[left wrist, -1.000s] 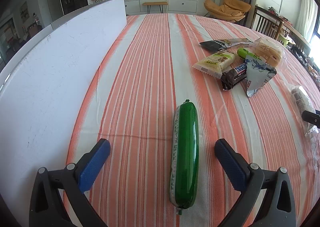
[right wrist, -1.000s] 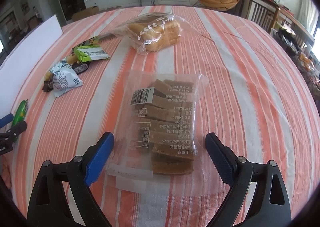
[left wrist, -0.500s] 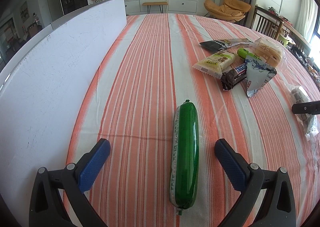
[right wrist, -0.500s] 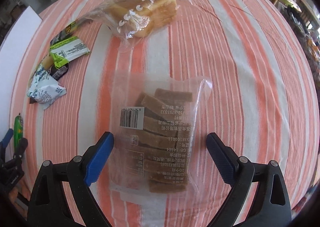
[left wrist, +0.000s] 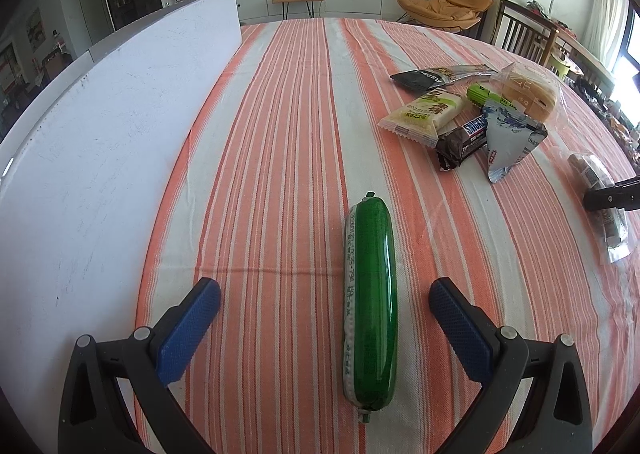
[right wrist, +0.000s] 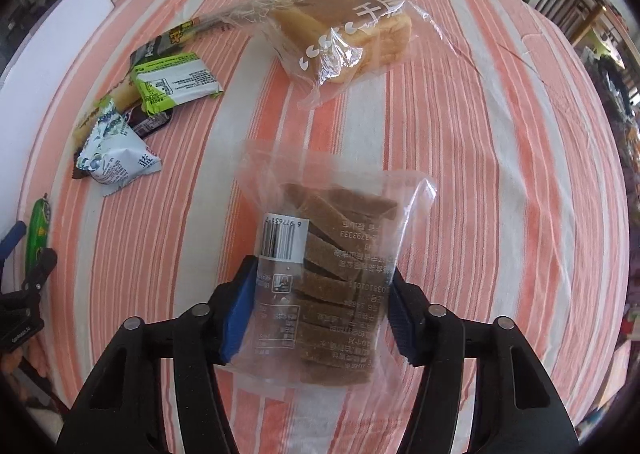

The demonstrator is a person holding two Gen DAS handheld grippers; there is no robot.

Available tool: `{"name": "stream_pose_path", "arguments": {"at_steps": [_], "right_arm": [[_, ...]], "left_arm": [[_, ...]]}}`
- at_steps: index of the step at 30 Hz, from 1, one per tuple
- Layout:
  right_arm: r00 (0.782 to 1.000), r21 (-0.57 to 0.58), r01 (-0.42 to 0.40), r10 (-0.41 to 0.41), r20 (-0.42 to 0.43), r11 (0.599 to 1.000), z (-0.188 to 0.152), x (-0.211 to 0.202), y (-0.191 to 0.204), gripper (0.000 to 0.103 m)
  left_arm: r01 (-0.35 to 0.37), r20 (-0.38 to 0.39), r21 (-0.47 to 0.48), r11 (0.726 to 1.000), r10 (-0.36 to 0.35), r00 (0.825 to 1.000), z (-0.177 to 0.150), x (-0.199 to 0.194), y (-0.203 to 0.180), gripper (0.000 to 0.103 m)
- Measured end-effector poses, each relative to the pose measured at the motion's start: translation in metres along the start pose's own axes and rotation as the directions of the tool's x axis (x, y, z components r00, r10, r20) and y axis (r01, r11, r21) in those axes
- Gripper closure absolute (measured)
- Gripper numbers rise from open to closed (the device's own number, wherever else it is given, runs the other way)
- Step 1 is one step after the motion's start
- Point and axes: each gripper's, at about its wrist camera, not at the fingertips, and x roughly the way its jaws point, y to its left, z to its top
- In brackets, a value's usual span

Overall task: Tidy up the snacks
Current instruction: 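Close the right tool on the biscuit bag while the left closes on the sausage, then carry the sausage and biscuit bag into the white box and open both tools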

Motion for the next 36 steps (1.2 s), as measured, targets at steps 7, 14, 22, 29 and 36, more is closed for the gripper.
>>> {"name": "stream_pose_path", "arguments": {"at_steps": [7, 14, 22, 29, 36], "right_arm": [[0.999, 0.006, -0.012, 0.012, 0.039, 1.0, -0.027, -0.004, -0.01, 0.053], [0.999, 0.008, -0.024, 0.023, 0.037, 1.0, -0.047, -0.008, -0.026, 0.051], [1.0, -0.008, -0.009, 0.009, -0.023, 1.0, -0.055, 0.005, -0.027, 0.023], [0.998, 0.013, -0.054, 0.054, -0.018, 0.998, -0.067, -0.003, -0.058, 0.051], [0.998, -0.003, -0.062, 0.062, 0.011, 0.998, -0.09, -0.011, -0.068, 0.052]], "left_arm": [[0.017, -0.04, 0.021, 1.0, -0.017, 0.999, -0.005, -0.007, 0.001, 0.006], [0.061, -0.04, 0.058, 0.996, -0.059, 0.997, 0.002, -0.015, -0.007, 0.054], [0.095, -0.028, 0.032, 0.995, -0.094, 0.995, -0.001, -0.02, -0.003, 0.081], [0.117, -0.027, 0.012, 0.993, -0.116, 0.993, -0.007, -0.024, -0.005, 0.081], [0.156, -0.017, -0.041, 0.987, -0.157, 0.987, -0.017, -0.036, 0.001, 0.081]]}}
